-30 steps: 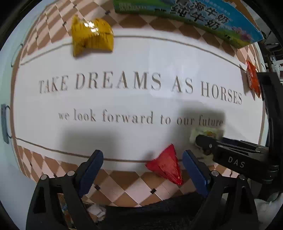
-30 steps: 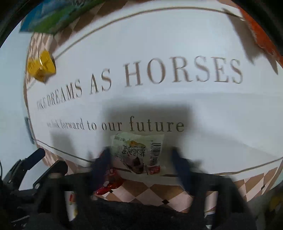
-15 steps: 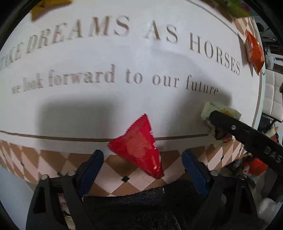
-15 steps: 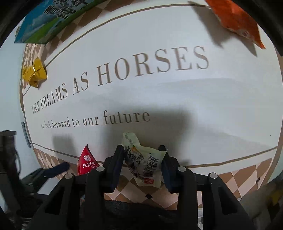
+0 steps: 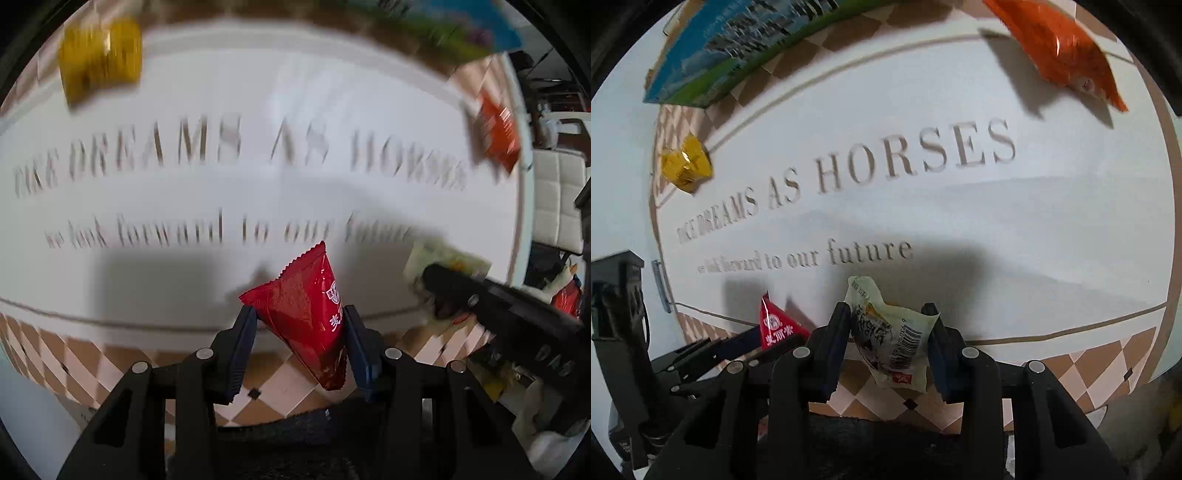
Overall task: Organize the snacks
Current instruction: 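Carry both packets over the box and open both tools to drop them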
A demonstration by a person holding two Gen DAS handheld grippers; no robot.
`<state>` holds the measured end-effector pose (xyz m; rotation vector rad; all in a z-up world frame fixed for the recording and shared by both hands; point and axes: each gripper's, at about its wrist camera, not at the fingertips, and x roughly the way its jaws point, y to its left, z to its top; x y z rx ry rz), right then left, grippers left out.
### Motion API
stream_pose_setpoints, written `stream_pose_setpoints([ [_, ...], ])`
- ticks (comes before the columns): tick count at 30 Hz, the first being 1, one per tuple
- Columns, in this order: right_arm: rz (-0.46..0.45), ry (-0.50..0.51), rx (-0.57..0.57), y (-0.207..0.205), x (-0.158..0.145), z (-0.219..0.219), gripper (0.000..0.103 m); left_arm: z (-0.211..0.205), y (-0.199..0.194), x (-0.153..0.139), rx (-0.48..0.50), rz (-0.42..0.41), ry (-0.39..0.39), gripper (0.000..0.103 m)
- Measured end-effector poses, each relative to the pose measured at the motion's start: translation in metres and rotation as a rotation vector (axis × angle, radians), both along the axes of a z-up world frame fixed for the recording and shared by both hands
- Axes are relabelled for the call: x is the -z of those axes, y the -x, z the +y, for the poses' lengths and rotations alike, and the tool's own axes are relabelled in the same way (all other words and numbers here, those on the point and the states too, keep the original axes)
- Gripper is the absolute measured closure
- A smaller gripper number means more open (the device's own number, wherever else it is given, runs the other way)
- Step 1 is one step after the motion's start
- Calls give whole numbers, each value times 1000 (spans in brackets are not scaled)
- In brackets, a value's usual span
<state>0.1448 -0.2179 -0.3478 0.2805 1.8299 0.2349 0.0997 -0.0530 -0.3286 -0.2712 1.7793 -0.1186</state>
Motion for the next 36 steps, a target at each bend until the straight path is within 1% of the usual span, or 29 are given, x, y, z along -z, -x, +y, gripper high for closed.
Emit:
stream_pose_setpoints([
  [4,-61,-27,17,-25,-29,-5,61,-5,-33,-41,11,-118,-6,59],
  [8,-148,-56,35,-60,-69,-9,61,-6,-77,-93,18,-247,-1,59],
  [12,-247,-85,49,-103,-115,-13,61,1,-128,-136,20,-331,12,59],
  [15,-313,-91,55,-136,-142,-12,61,3,-155,-150,21,-371,10,59],
  [17,-348,-87,55,-155,-154,-10,61,0,-175,-158,22,-392,1,59],
  [18,-367,-81,55,-167,-160,-10,61,-2,-181,-157,23,-395,-2,59],
  [21,-393,-69,56,-193,-165,-1,61,-4,-209,-157,19,-391,-10,59],
  [24,-401,-52,50,-220,-162,3,61,-4,-232,-147,18,-364,-17,59],
  [27,-389,-42,49,-242,-150,5,61,-1,-253,-132,18,-331,-28,59],
  [36,-326,-14,43,-266,-102,12,61,1,-278,-88,28,-240,-35,59],
])
